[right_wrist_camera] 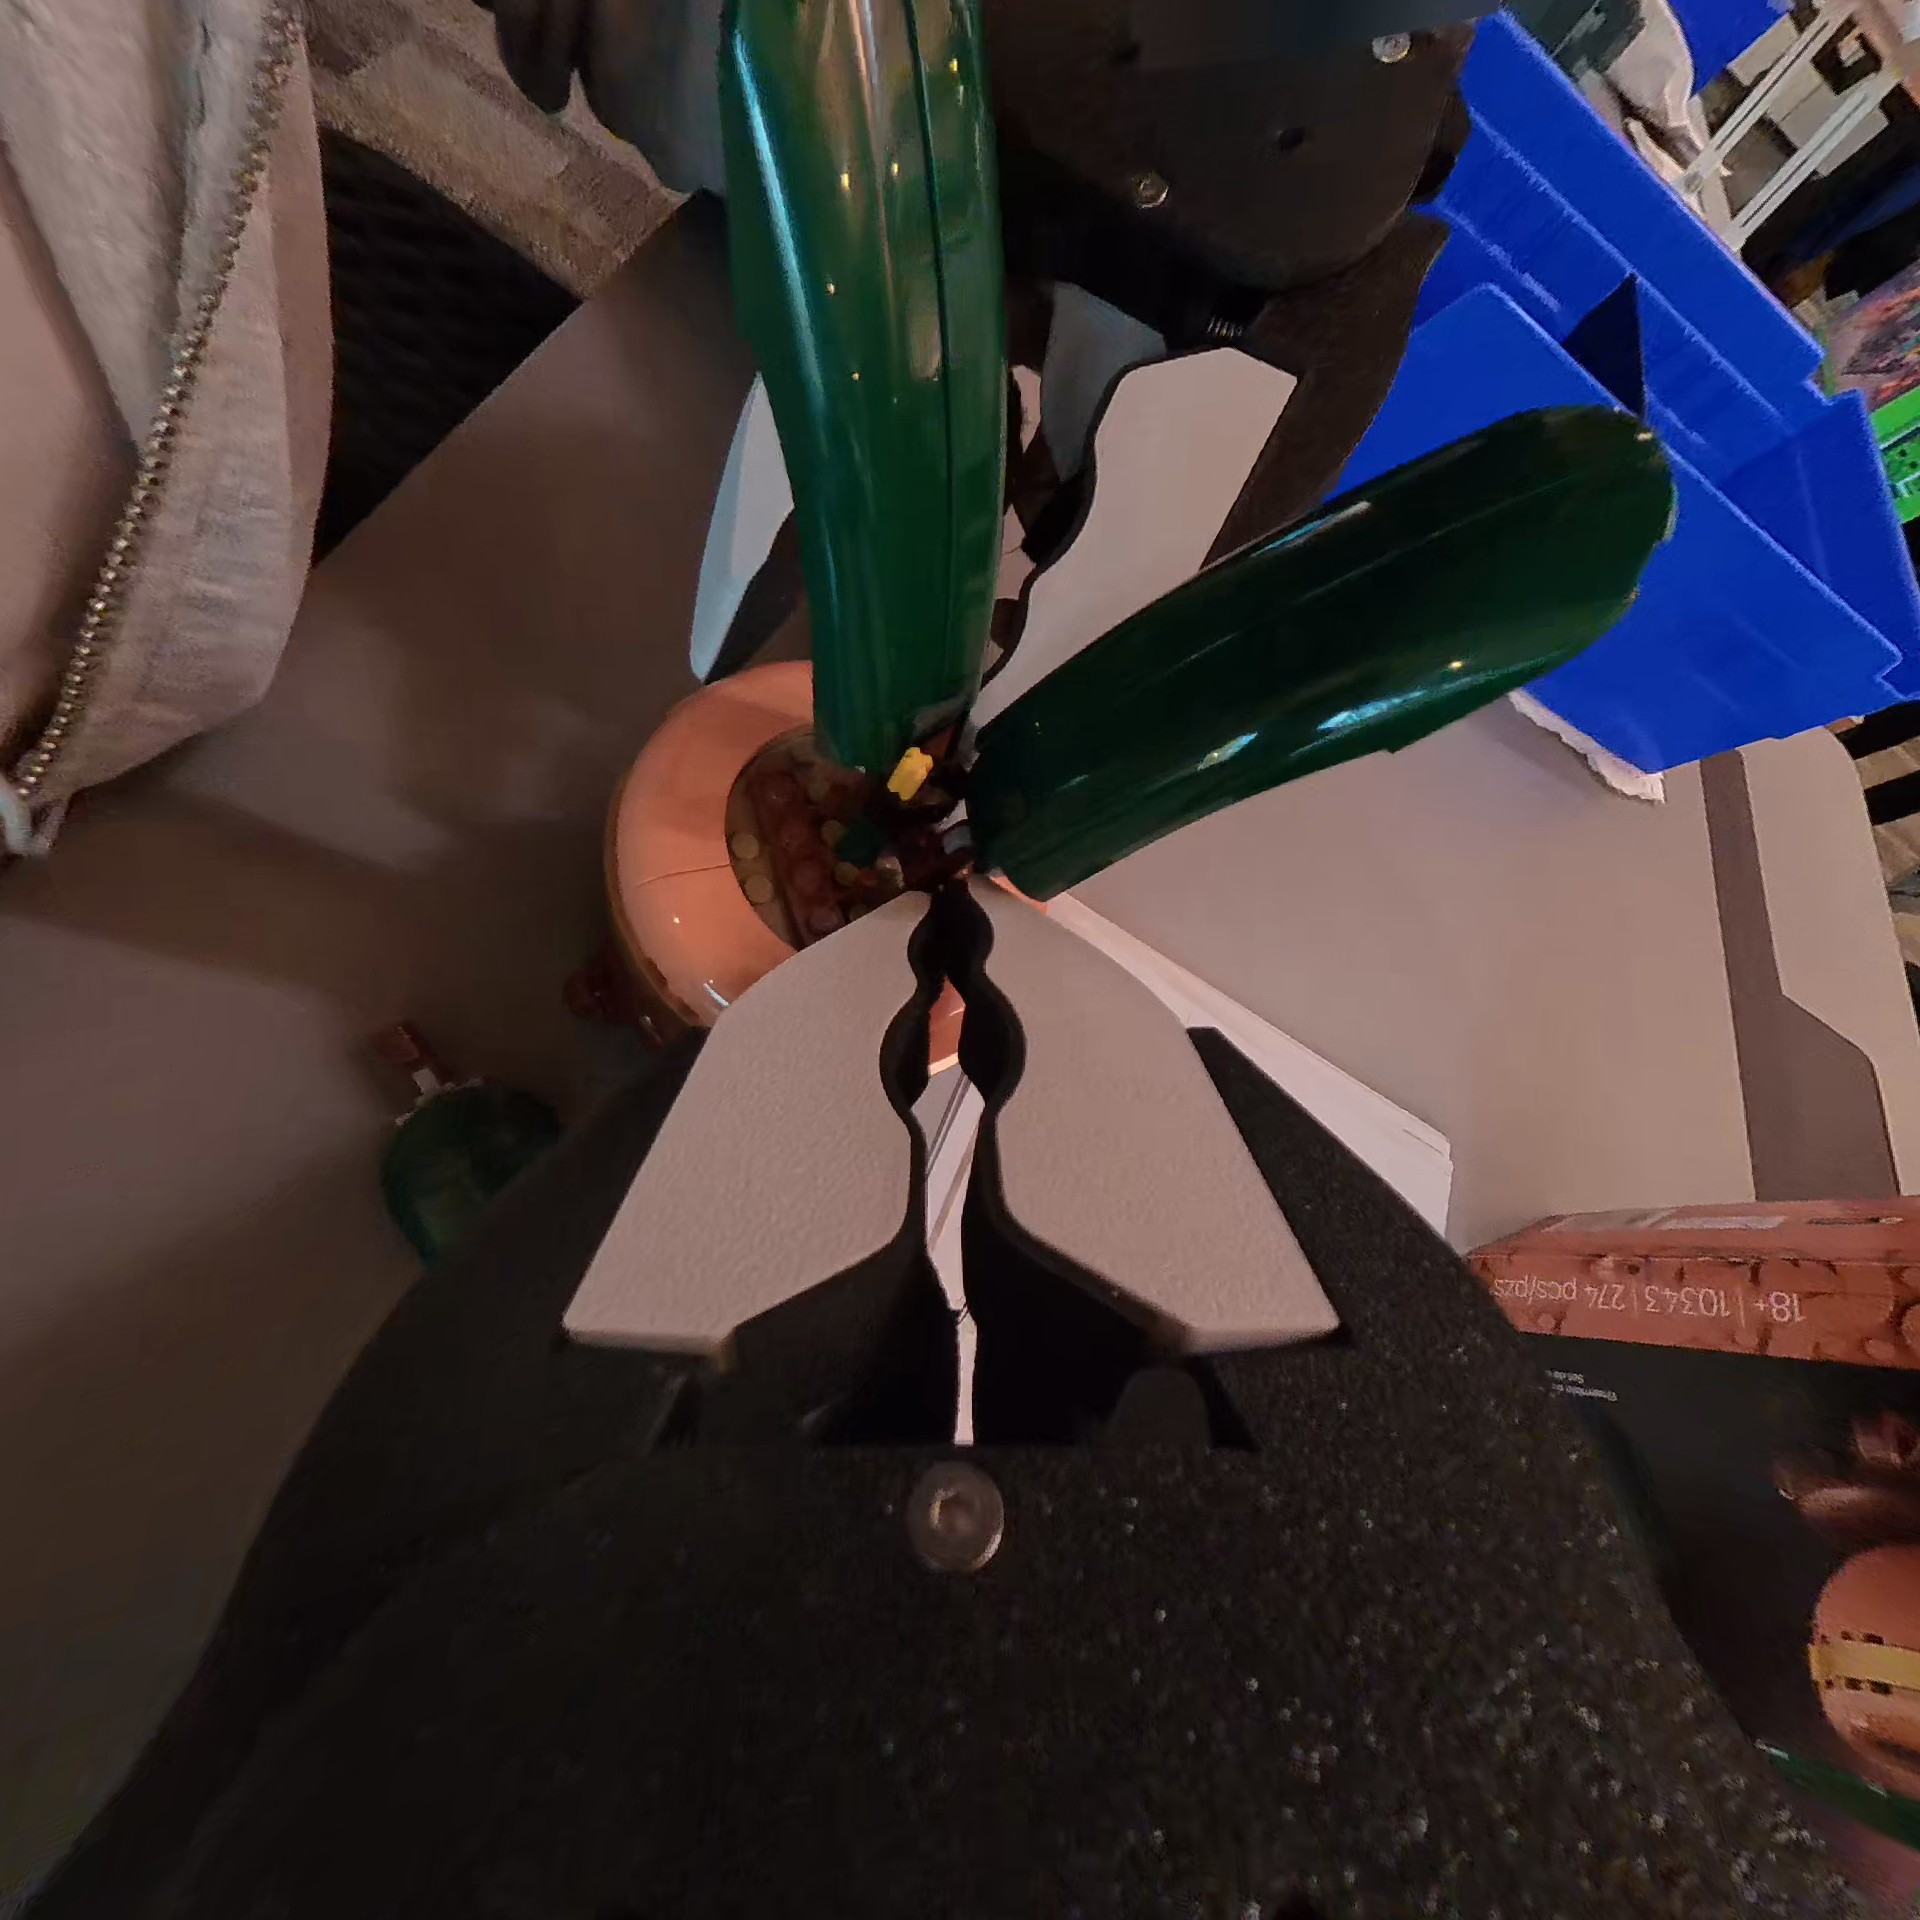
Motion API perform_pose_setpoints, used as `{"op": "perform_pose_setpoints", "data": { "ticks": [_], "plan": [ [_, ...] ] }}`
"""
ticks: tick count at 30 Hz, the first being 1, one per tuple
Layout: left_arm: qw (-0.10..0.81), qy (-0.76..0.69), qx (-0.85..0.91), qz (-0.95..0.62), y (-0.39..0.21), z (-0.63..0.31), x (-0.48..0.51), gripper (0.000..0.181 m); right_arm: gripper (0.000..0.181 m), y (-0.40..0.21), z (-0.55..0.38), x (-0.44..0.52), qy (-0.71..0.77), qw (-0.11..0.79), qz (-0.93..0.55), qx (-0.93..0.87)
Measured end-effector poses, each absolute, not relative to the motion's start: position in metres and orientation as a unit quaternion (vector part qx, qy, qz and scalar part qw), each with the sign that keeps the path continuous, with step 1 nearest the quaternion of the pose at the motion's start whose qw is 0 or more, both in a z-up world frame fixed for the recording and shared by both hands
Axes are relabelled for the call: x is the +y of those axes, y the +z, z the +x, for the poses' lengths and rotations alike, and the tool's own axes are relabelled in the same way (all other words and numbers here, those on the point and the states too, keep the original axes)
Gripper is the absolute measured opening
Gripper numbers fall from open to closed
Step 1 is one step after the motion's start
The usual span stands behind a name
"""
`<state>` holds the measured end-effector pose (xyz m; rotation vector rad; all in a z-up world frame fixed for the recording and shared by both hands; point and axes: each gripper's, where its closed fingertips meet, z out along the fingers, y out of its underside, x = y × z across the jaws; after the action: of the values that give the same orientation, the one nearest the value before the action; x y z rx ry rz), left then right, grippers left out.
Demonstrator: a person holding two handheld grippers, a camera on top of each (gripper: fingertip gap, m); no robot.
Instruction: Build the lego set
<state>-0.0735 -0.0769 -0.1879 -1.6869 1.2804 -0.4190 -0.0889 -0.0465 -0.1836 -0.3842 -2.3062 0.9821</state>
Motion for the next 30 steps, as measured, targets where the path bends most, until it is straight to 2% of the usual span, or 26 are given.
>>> {"op": "perform_pose_setpoints", "data": {
  "ticks": [5, 13, 18, 30],
  "plan": [
    [0.449, -0.181, 0.525, -0.7, -0.188, -0.075, -0.077, 0.045, 0.0, -0.184, -0.09, -0.047, 0.41, 0.29, -0.172, -0.847],
    [0.415, -0.161, 0.552, -0.705, -0.189, -0.074, -0.076, 0.045, 0.001, -0.184, -0.088, -0.045, 0.504, 0.155, -0.239, -0.815],
    [0.406, -0.149, 0.557, -0.709, -0.19, -0.075, -0.077, 0.045, 0.0, -0.174, -0.088, -0.041, 0.534, 0.125, -0.264, -0.794],
    [0.393, -0.132, 0.565, -0.714, -0.19, -0.076, -0.077, 0.045, 0.0, -0.184, -0.087, -0.046, 0.484, 0.069, -0.288, -0.823]
  ]
}}
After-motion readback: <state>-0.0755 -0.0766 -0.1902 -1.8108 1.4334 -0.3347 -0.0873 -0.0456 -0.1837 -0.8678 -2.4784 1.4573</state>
